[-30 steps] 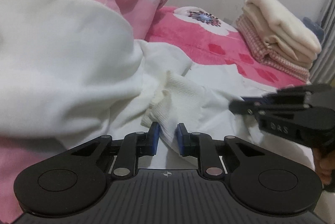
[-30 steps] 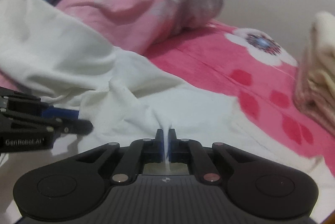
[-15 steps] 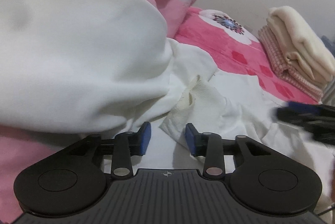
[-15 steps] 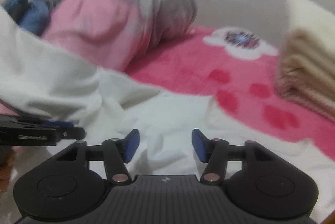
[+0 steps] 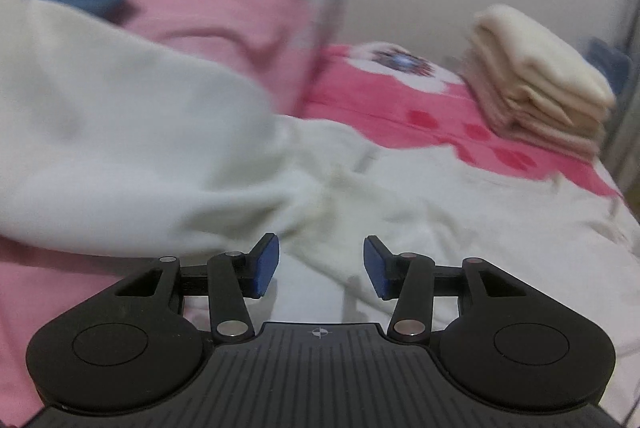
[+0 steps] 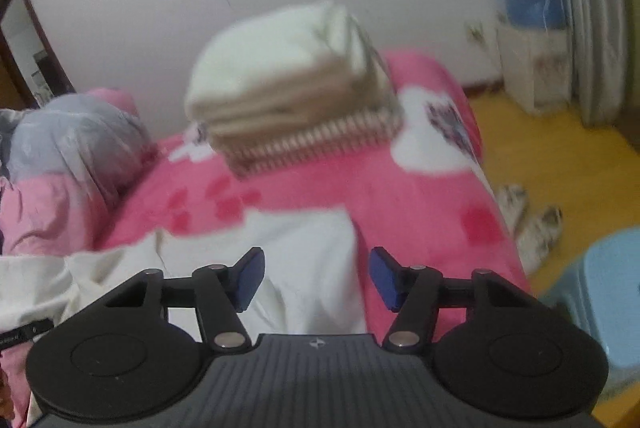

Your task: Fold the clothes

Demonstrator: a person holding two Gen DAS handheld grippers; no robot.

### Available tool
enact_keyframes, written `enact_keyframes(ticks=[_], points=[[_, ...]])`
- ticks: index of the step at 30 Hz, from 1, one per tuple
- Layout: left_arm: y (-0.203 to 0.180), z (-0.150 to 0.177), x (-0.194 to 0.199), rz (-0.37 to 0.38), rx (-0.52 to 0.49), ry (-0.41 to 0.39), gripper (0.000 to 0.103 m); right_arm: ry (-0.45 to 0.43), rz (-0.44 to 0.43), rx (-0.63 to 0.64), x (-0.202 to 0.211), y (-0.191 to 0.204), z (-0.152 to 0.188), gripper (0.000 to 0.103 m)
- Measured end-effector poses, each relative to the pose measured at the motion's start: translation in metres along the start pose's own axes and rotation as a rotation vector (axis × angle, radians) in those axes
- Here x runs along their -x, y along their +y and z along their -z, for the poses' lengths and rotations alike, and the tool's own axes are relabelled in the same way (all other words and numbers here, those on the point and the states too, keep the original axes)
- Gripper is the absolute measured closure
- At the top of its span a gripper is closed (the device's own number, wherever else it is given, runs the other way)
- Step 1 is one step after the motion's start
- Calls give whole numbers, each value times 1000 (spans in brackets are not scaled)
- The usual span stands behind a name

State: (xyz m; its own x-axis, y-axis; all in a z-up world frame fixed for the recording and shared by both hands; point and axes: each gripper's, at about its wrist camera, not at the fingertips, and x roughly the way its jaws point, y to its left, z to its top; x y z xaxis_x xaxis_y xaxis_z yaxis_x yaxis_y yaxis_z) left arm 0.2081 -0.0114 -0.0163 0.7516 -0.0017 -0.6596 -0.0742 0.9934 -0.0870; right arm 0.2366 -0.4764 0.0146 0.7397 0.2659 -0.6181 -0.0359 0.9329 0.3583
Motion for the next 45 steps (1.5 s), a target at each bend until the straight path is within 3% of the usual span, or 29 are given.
enact_keyframes(ticks=[4,8,11,17,18,20,21,22,25,27,30,32,34,41,43,45], points=[[-29,7,-20,25,-83,34,56,45,5,55,-13,6,6,48],[-44,17,-35,0,-149,50,56,36,74,193,-25,17,5,54],[-46,23,-36,-15,-170,48,56,10,110,317,-26,30,6,59],[-43,23,-37,-35,-178,41,56,99,114,479,-48,41,32,61],[-43,23,-38,-40,-174,38,56,114,115,507,-51,43,36,64],[-43,23,-39,-49,-166,30,56,133,111,530,-57,44,41,88],[-43,23,-39,-52,-162,27,56,111,100,467,-54,38,36,96],[-44,23,-40,-55,-163,25,56,75,90,391,-46,30,30,97],[-46,25,-40,-58,-176,19,56,-20,79,199,-27,8,20,98],[-46,26,-41,-59,-177,17,56,0,79,96,-32,-11,22,97],[-46,26,-41,-59,-174,13,56,11,53,-33,-35,-35,25,91],[-46,26,-41,-59,-180,11,56,-41,27,-73,-27,-39,23,83],[-46,26,-41,-57,-184,9,56,-72,22,-60,-23,-37,20,76],[-48,27,-38,-72,-171,-3,56,-20,25,164,-41,-7,3,58],[-49,28,-38,-75,-180,-6,56,32,39,249,-56,3,3,58],[-49,29,-37,-75,-183,-8,56,75,90,339,-69,13,8,73]])
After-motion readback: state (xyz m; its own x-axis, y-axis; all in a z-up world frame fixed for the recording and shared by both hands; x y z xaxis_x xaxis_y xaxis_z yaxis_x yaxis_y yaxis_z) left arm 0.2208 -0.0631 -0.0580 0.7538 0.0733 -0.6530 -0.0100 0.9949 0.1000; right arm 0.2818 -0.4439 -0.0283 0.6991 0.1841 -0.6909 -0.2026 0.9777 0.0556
